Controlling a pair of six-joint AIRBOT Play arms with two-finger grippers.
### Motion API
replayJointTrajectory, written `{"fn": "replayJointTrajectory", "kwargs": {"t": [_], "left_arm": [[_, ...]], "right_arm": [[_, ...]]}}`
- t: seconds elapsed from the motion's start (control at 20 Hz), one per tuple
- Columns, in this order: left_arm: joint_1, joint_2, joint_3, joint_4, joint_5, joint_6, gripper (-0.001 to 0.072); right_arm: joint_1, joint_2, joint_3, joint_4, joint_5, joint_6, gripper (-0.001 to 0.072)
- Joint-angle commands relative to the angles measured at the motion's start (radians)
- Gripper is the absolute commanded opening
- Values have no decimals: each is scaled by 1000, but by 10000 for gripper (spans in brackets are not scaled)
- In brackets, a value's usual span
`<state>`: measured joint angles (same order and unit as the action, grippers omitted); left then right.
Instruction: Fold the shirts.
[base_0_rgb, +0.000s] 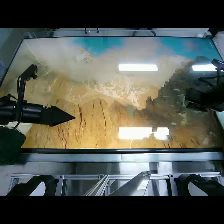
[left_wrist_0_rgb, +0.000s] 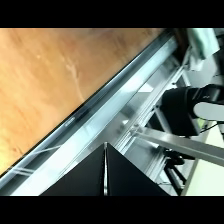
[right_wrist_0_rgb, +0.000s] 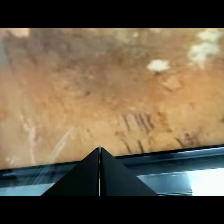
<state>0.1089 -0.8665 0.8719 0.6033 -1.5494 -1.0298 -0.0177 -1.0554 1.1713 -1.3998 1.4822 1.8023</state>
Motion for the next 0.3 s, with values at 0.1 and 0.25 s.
{"fn": "replayJointTrajectory", "kwargs": {"t": [0.1,0.25], "left_arm": [[1,126,-18,73,32,-31,19],[1,161,-18,79,31,-34,19]], "right_arm": [[34,2,-3,61,-8,-4,20],[34,1,-3,61,-8,-4,20]]}}
